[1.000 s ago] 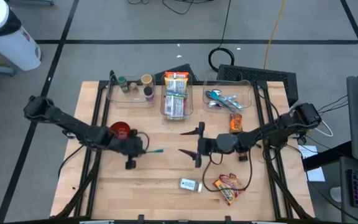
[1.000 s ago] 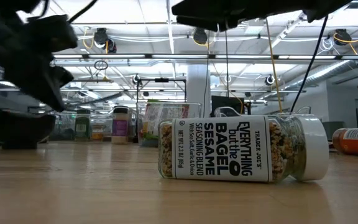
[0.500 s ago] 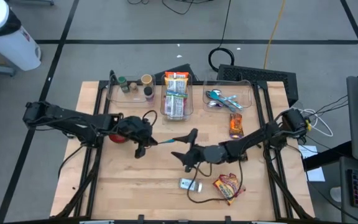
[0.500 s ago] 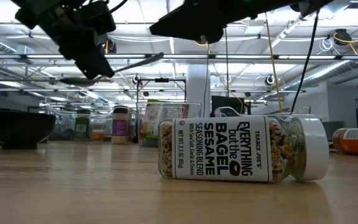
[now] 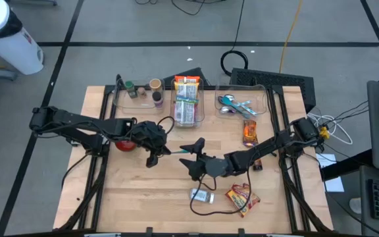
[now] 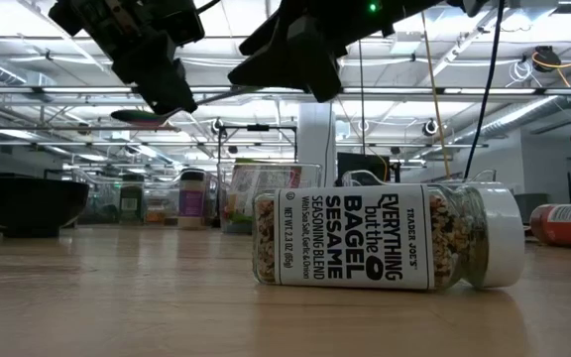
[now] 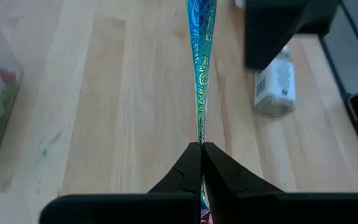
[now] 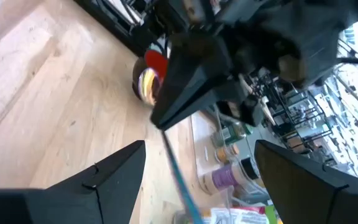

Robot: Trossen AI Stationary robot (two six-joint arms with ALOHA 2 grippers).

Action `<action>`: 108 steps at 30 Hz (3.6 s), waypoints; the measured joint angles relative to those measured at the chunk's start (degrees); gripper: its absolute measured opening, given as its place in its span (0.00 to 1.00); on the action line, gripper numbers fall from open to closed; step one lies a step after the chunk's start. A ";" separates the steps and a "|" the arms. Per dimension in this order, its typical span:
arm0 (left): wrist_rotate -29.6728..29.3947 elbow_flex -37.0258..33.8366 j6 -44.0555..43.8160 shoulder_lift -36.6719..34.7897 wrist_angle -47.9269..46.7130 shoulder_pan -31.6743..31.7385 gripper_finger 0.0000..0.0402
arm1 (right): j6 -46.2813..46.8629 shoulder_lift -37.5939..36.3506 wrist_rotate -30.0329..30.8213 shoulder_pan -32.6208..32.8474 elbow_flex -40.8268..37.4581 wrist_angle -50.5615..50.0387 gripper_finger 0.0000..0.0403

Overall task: Pick & Place Food Item
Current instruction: Put the bottom blue spoon into the right transparent bin

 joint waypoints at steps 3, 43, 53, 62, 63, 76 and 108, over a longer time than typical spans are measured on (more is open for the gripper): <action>0.28 0.15 0.04 -0.02 0.09 0.00 0.01 | 0.34 0.03 1.01 -0.15 0.01 -0.91 0.73; 0.26 0.15 -0.31 -0.04 0.88 0.48 0.02 | 0.98 -0.06 1.19 -0.31 0.01 -3.84 0.03; 0.35 0.14 -0.31 -0.04 0.99 1.44 0.01 | 0.90 -0.06 1.08 -0.29 0.01 -3.14 0.14; 0.39 0.14 -0.33 -0.04 0.97 1.44 0.02 | 0.60 -0.04 1.69 -0.29 -0.01 -5.08 0.34; 0.40 0.13 -0.33 -0.04 0.97 1.44 0.01 | 0.56 -0.04 2.71 -0.29 -0.01 -5.53 0.36; 0.43 0.13 -0.35 -0.04 0.91 1.44 0.02 | 0.35 -0.04 5.57 -0.29 -0.01 -6.99 0.25; 3.62 0.06 6.26 -0.31 11.37 1.49 0.26 | 0.82 -0.08 5.94 -0.29 0.03 -5.11 0.00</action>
